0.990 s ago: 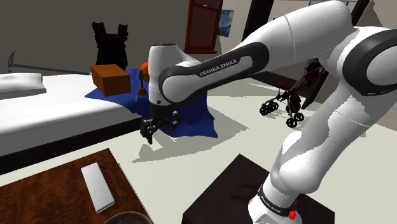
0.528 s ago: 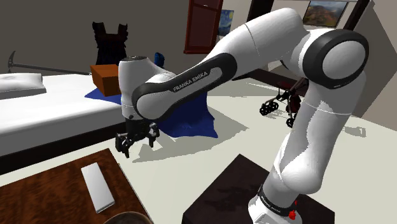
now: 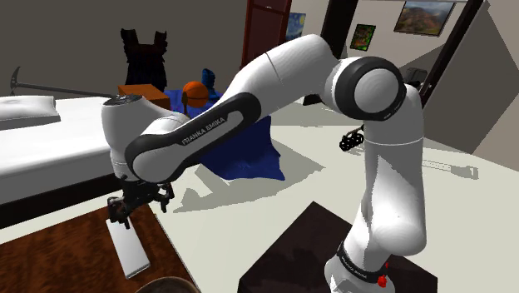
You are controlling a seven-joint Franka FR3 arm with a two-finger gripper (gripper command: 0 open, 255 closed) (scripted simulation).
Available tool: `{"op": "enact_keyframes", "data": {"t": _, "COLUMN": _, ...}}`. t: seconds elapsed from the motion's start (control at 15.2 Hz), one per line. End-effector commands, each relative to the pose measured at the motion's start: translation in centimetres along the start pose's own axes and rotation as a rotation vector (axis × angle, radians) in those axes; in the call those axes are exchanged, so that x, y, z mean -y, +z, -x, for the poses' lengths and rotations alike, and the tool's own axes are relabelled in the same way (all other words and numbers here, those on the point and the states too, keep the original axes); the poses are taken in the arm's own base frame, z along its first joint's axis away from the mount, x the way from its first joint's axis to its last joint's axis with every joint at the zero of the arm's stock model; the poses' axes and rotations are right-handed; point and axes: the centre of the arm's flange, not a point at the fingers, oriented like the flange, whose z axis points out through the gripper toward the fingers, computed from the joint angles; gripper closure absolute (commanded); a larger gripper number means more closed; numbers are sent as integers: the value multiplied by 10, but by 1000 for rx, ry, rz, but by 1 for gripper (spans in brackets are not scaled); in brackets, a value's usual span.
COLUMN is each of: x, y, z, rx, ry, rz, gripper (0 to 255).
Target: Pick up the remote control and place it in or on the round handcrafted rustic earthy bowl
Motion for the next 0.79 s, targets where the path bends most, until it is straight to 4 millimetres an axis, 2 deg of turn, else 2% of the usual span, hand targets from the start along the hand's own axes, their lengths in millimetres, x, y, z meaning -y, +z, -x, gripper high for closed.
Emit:
{"op": "enact_keyframes", "data": {"t": 0.0, "x": 24, "y": 11, "z": -7, "rx": 1, "ry": 1, "rz": 1, "gripper": 0}}
{"op": "enact_keyframes", "data": {"t": 0.2, "x": 57, "y": 28, "z": -17, "rx": 2, "ry": 1, "rz": 3, "gripper": 0}}
{"op": "enact_keyframes", "data": {"t": 0.73, "x": 57, "y": 68, "z": -17, "rx": 2, "ry": 1, "rz": 3, "gripper": 0}}
